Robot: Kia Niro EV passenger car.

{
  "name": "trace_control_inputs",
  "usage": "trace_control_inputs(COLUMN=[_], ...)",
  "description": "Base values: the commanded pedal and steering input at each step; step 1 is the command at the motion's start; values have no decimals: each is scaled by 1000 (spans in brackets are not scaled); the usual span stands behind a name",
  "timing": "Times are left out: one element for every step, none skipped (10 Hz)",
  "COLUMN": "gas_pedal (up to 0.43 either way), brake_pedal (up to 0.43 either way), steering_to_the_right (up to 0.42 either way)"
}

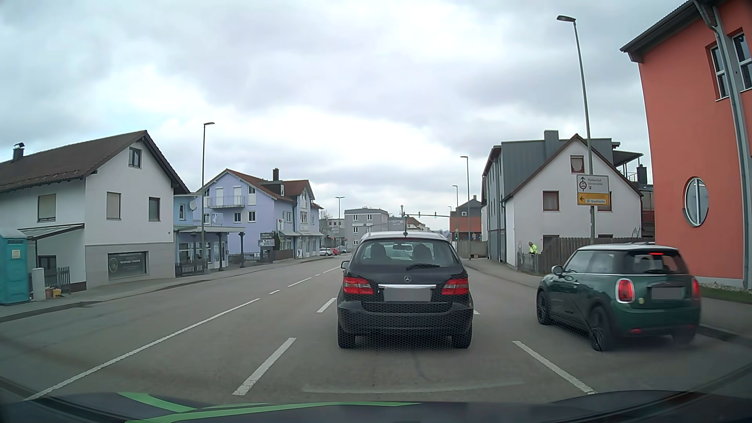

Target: Follow the waypoints while adhering to traffic rules and regulations

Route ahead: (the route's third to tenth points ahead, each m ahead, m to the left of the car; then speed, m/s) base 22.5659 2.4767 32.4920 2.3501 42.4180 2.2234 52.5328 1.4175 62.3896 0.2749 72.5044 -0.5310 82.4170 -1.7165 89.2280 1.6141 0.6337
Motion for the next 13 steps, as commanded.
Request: trace_control_inputs(gas_pedal=[0,0,0,0,0,0,0,0,0,20,98,118,130], brake_pedal=[79,73,43,0,0,0,0,0,0,0,0,0,0], steering_to_the_right=[15,15,15,14,14,13,12,11,10,10,10,10,10])
